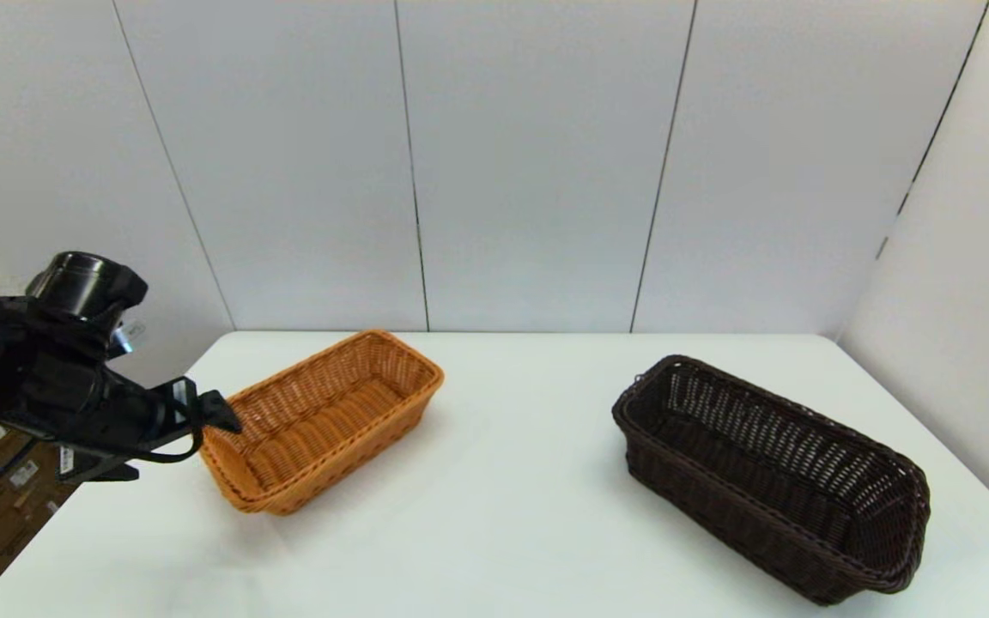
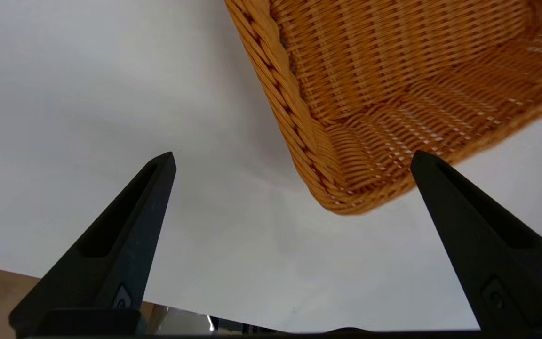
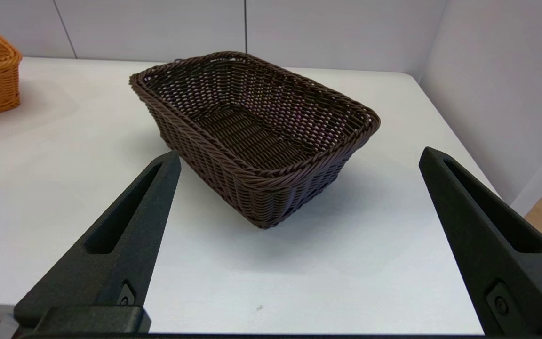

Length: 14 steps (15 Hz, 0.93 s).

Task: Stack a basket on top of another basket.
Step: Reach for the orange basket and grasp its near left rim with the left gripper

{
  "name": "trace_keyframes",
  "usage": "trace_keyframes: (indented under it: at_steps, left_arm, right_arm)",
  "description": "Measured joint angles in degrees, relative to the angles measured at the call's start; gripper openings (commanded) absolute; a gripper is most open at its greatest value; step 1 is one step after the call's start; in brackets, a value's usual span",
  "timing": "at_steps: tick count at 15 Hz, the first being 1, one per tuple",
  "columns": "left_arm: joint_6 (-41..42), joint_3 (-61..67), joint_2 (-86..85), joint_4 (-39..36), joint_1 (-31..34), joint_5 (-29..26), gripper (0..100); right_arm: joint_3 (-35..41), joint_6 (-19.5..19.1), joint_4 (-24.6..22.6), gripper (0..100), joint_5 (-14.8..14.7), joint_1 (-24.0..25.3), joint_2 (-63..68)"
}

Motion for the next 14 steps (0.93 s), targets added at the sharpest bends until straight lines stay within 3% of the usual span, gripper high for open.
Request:
trace_keyframes:
  at_steps: [14]
  left_arm:
    - [-10.0,-0.3,12.8,-7.9,1.0,-0.1,100]
  right_arm:
    - [0.0,0.0,0.0,100,0.0,0.0,0.0]
